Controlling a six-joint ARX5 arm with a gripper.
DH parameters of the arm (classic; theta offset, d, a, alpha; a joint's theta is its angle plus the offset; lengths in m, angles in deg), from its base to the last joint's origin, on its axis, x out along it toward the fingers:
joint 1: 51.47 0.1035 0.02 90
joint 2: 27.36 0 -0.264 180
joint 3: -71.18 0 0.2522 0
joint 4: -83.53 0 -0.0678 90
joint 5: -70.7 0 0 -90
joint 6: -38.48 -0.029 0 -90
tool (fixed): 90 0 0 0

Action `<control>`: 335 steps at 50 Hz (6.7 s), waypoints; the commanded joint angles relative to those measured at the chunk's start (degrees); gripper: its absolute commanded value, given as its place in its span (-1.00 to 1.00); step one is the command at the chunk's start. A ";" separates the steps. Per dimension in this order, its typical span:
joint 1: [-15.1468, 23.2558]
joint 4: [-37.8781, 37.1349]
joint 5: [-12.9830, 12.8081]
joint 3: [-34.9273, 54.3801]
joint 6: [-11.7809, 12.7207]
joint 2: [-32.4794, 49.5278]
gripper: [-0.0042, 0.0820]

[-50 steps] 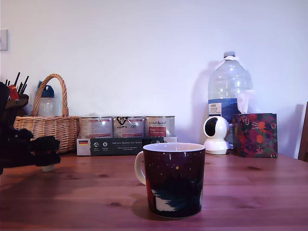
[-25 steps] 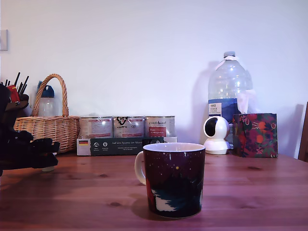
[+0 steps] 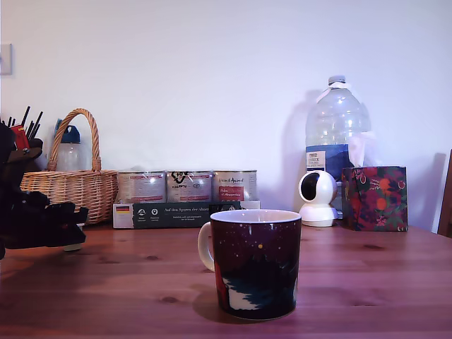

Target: Pick up the coffee capsules from the table one by one and drop them inside the nearest coffee cup

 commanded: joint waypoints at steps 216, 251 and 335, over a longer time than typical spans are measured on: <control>-43.43 90.47 -2.16 -33.31 -13.81 19.23 -0.45; -45.55 94.01 -4.94 -35.78 -13.88 14.12 -0.45; -46.27 92.85 -6.10 -35.80 -13.33 19.58 -0.27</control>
